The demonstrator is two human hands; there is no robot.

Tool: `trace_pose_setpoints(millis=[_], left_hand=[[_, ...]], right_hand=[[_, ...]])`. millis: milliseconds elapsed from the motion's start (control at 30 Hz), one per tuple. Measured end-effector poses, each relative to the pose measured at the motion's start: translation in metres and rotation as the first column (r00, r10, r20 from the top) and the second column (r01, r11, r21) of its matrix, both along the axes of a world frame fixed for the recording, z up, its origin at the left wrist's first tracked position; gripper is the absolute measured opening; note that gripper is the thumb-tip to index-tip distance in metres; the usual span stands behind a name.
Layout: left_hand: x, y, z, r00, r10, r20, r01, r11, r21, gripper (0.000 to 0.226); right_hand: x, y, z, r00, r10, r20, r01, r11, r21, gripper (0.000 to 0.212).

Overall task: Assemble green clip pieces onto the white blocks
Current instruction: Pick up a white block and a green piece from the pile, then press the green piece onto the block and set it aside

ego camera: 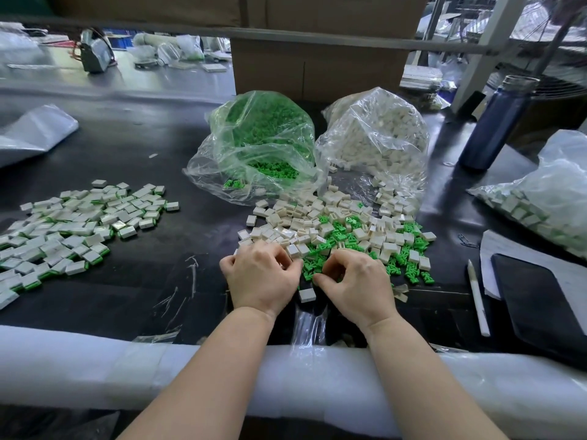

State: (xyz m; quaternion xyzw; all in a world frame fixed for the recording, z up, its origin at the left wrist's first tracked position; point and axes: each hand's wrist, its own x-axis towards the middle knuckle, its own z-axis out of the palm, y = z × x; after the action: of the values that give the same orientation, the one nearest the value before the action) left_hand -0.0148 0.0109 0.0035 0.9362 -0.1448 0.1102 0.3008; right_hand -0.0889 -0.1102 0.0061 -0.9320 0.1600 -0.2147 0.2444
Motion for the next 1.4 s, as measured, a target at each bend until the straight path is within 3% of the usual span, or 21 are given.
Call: trace_pose_setpoints(millis=[100, 233, 533, 700, 900, 1067, 1200, 1400], left_hand=[[-0.001, -0.002, -0.001, 1.0, -0.026, 0.003, 0.025, 0.995, 0.096, 0.033], [-0.001, -0.001, -0.002, 0.998, -0.058, 0.037, 0.055, 0.995, 0.079, 0.027], [0.001, -0.002, -0.006, 0.979, -0.191, 0.068, 0.188, 0.981, 0.049, 0.022], [0.0, -0.003, -0.001, 0.952, -0.3, 0.057, 0.305, 0.94, -0.151, 0.017], [-0.002, -0.003, 0.001, 0.938, -0.344, 0.046, 0.347, 0.931, -0.117, 0.019], [-0.006, -0.003, 0.005, 0.934, -0.337, 0.12, 0.356, 0.908, -0.222, 0.017], [-0.01, -0.001, 0.008, 0.932, -0.329, 0.153, 0.362, 0.875, -0.321, 0.023], [-0.006, 0.0, 0.005, 0.924, -0.377, 0.068, 0.361, 0.795, -0.488, 0.036]], right_hand=[[0.0, 0.001, -0.001, 0.997, -0.033, -0.065, 0.028, 0.996, -0.084, 0.023], [-0.001, 0.0, -0.001, 0.996, -0.028, -0.089, 0.019, 0.994, -0.104, 0.025], [0.0, 0.003, 0.005, 0.994, 0.077, 0.079, -0.086, 0.989, 0.119, 0.014], [0.002, 0.0, 0.006, 0.979, 0.068, 0.194, -0.117, 0.96, 0.253, 0.015], [0.002, -0.001, 0.006, 0.974, 0.054, 0.219, -0.133, 0.922, 0.363, 0.01], [0.002, 0.0, 0.007, 0.97, 0.045, 0.241, -0.156, 0.871, 0.467, 0.013], [0.0, 0.001, 0.009, 0.963, 0.046, 0.264, -0.171, 0.865, 0.472, 0.015], [0.002, 0.002, 0.005, 0.982, 0.055, 0.183, -0.136, 0.874, 0.467, 0.012]])
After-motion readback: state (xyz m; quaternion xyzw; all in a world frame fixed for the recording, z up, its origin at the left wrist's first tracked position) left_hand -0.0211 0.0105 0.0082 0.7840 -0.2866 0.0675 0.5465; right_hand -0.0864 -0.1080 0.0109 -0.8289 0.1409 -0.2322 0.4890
